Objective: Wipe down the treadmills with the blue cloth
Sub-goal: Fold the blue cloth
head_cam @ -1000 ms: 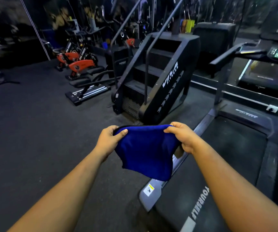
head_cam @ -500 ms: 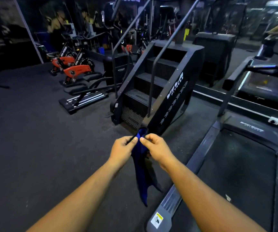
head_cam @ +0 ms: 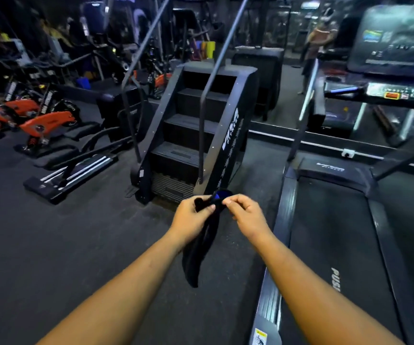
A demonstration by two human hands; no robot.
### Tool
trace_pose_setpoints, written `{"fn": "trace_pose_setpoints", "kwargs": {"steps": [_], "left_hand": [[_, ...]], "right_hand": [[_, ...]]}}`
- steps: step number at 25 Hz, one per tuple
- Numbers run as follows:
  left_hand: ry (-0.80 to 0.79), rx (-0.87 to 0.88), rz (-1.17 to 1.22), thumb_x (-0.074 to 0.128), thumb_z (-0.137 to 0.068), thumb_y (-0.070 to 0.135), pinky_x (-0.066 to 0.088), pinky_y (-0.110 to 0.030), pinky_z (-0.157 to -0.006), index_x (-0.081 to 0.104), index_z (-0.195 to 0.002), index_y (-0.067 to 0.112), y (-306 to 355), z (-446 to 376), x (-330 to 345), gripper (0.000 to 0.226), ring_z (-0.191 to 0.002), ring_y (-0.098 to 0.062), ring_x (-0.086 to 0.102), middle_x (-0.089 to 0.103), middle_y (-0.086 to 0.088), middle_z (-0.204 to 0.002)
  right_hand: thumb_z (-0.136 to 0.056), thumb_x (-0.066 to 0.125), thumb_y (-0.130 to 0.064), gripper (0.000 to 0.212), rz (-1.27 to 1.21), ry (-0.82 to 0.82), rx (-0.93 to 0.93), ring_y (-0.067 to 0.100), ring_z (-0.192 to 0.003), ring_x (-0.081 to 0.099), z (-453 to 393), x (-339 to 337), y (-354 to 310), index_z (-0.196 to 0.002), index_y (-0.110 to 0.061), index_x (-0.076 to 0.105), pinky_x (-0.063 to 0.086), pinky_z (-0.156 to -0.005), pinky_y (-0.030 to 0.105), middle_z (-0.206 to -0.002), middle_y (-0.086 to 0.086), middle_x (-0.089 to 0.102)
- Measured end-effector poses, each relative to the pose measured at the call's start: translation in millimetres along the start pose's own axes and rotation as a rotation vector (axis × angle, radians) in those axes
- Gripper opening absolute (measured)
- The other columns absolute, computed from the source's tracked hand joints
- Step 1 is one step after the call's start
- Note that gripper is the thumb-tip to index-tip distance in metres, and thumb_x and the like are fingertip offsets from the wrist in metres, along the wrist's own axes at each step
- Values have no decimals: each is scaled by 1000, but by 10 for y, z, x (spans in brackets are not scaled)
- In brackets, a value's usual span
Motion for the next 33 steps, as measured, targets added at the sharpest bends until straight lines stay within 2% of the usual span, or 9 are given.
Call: {"fn": "trace_pose_setpoints", "kwargs": {"steps": [4, 8, 12, 14, 18, 23, 28, 30, 33], "left_hand": [[-139, -42, 346, 59, -94, 0, 54, -41, -94, 72, -107, 9, 307, -660, 37, 20, -96, -21, 68, 74, -14, -103], [-130, -85, 534, 60, -96, 16, 59, -37, -81, 71, -103, 12, 569, -1469, 111, 13, -91, -23, 71, 75, -12, -99], [-326, -271, 611, 54, -89, 45, 57, -33, -87, 62, -123, 13, 106, -1948, 389, 47, -111, -20, 68, 72, -8, -119], [-466, -385, 509, 56, -87, 42, 53, -33, -95, 61, -125, 16, -252, -2092, 590, 47, -116, -20, 64, 70, -4, -123], [-493, -294, 439, 60, -95, 13, 44, -47, -109, 61, -126, 4, -506, -2857, 860, 32, -120, -32, 62, 68, -18, -123], [-474, -132, 277, 59, -98, 9, 53, -36, -97, 60, -116, 11, -790, -4009, 1087, 19, -111, -25, 66, 71, -12, -115], [-524, -62, 119, 72, -88, 25, 57, -39, -87, 65, -103, 12, -1094, -5034, 1184, 21, -95, -23, 71, 75, -6, -97], [-530, -32, 60, 77, -85, 22, 58, -37, -82, 63, -99, 14, -1081, -5390, 1269, 21, -88, -22, 71, 74, -4, -90], [-603, -43, 69, 84, -77, 27, 57, -34, -83, 50, -124, 22, -914, -5795, 1544, 58, -86, -14, 70, 72, -1, -90]], "right_hand": [[-87, 72, -36, 70, -11, -93, 103, 8, -125, 49, -347, 16, 320, -146, -28, 35, 44, -103, 26, -139, -9, 47], [-97, 59, -13, 29, -218, -120, 6, 19, -119, 63, -1016, 94, 266, -126, -16, 60, 50, -104, 37, -128, 7, 67], [-95, 63, -14, 26, -525, 92, -29, 30, -110, 68, -1747, -93, 40, -121, -7, 65, 55, -95, 44, -116, 16, 72], [-95, 64, -20, 25, -575, 170, 60, 28, -106, 70, -2213, -240, 28, -118, -9, 66, 57, -91, 43, -111, 15, 74], [-95, 65, -28, 37, -405, 137, 285, 25, -115, 65, -2995, -545, 380, -129, -15, 57, 55, -94, 42, -126, 13, 68], [-92, 69, -30, 38, -79, 55, 455, 12, -97, 70, -3464, -797, 1046, -127, -20, 58, 51, -76, 29, -114, -3, 73], [-101, 55, -19, 18, -285, 489, 385, 12, -78, 71, -3995, -998, 1141, -109, -10, 68, 54, -69, 26, -99, 7, 76], [-99, 55, -25, 17, -203, 680, 362, 17, -85, 71, -4201, -1153, 1141, -103, -13, 67, 58, -76, 36, -101, 9, 75], [-93, 63, -36, 22, -45, 872, 335, 18, -98, 69, -4433, -1399, 1003, -105, -18, 61, 56, -92, 45, -107, 7, 73]]}}
Point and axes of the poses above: each hand's wrist, its own z-axis away from the middle knuckle, its own x-axis out of the palm, y = z × x, the point moved 7 cm from there along -z, towards the middle knuckle
